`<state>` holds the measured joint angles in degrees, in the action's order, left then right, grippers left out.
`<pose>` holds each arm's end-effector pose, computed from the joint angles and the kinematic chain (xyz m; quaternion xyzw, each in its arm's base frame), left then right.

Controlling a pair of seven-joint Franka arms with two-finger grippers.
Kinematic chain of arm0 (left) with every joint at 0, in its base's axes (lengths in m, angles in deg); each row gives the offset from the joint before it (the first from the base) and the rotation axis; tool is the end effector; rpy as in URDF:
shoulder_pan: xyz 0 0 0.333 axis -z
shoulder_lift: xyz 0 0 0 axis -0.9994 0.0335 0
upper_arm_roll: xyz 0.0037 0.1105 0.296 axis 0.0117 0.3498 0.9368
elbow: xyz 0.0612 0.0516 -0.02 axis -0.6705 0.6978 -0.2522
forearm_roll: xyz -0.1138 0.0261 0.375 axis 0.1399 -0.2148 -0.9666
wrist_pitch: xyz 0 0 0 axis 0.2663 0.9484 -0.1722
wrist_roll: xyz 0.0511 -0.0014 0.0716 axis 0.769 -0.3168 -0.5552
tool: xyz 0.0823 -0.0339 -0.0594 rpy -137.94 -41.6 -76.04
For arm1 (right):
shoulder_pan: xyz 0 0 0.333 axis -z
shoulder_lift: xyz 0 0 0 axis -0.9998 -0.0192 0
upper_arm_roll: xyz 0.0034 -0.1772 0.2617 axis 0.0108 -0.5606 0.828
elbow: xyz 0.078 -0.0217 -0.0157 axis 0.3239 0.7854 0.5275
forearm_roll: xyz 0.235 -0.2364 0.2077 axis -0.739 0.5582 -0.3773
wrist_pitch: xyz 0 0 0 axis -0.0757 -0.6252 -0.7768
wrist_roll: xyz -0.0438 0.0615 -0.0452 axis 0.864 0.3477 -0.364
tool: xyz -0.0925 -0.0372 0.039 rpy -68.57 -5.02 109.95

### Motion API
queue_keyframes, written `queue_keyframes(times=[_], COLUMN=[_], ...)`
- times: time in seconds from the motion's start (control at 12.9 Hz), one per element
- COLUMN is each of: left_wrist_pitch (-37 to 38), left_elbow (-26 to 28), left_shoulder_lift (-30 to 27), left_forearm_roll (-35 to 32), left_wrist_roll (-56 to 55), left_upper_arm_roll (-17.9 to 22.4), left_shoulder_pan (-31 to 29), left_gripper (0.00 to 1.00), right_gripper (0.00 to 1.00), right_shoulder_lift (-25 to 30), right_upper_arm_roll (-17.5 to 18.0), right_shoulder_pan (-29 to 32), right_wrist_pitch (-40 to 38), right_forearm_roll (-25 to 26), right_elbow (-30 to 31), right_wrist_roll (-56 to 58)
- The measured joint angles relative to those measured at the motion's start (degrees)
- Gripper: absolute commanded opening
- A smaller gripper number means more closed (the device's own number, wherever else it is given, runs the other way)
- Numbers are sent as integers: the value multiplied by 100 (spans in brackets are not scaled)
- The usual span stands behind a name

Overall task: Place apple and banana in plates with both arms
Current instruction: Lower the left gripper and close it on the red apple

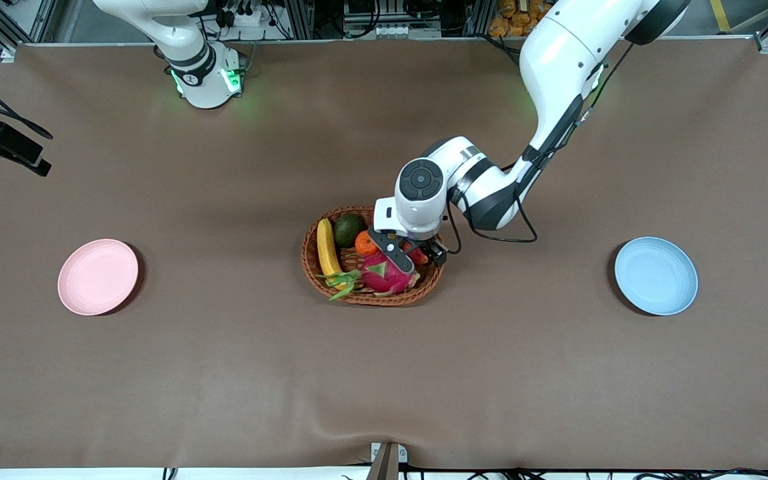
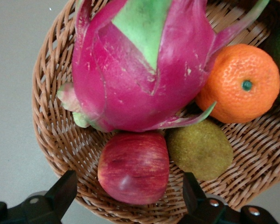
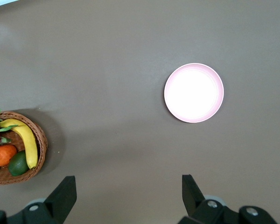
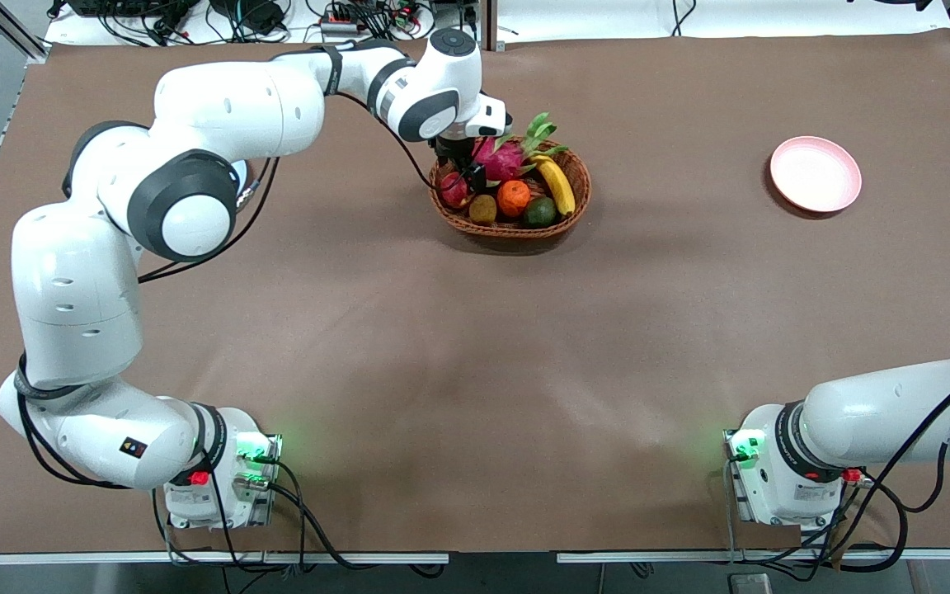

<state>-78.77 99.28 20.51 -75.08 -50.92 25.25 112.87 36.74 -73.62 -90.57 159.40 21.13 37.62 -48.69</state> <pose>0.5277 -0.4654 0.2527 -0.9104 0.4134 0.0156 0.0093 0.5353 -0.0151 0.6591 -0.9948 0.1002 -0.0130 0.0123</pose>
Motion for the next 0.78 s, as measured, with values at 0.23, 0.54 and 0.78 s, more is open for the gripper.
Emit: queue_keyframes(times=[0.23,0.54,0.78], left_wrist_pitch=[-2,-20,-19], left_elbow=[-2,-13,-22], left_shoulder_lift=[111,197,197], left_forearm_roll=[-2,-28,-30], left_wrist_roll=[5,5,5], left_upper_arm_roll=[-1,3,3], left_shoulder_pan=[22,88,89], left_gripper=[81,14,0], right_gripper=[100,100,100], right_shoulder_lift=[-18,-27,-27], right_upper_arm_roll=[0,-1,-3], right_shoulder_pan=[0,0,0], right_wrist_pitch=[2,3,3], right_forearm_roll=[0,0,0], right_elbow=[3,5,5], right_wrist_roll=[0,0,0])
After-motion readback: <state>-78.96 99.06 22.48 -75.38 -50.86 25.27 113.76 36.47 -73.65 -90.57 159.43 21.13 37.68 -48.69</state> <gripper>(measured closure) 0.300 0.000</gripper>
